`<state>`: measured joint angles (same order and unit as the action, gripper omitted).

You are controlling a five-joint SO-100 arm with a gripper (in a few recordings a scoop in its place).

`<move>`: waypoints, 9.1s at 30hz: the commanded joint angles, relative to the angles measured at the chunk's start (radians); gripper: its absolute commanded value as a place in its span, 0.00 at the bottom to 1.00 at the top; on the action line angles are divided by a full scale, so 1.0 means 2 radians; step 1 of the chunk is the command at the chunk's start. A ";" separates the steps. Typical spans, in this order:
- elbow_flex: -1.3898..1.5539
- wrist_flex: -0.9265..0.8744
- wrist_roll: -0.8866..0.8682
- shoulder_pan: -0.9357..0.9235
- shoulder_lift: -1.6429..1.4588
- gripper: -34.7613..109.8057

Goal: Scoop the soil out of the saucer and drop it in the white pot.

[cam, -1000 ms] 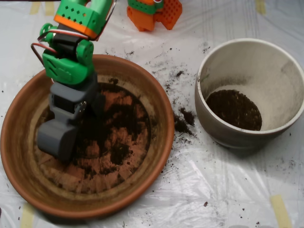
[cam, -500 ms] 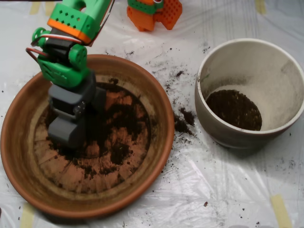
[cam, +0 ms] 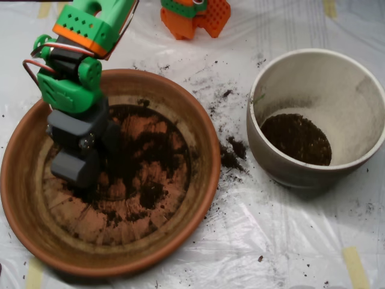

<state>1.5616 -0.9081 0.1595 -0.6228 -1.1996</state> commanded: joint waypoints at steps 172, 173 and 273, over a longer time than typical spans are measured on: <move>0.031 -0.048 -0.019 -0.031 -0.056 0.27; 0.031 -0.050 -0.016 -0.029 -0.058 0.26; 0.535 -0.085 -0.092 0.336 -1.075 0.24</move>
<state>2.6323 -1.0815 0.0061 0.0966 -3.2735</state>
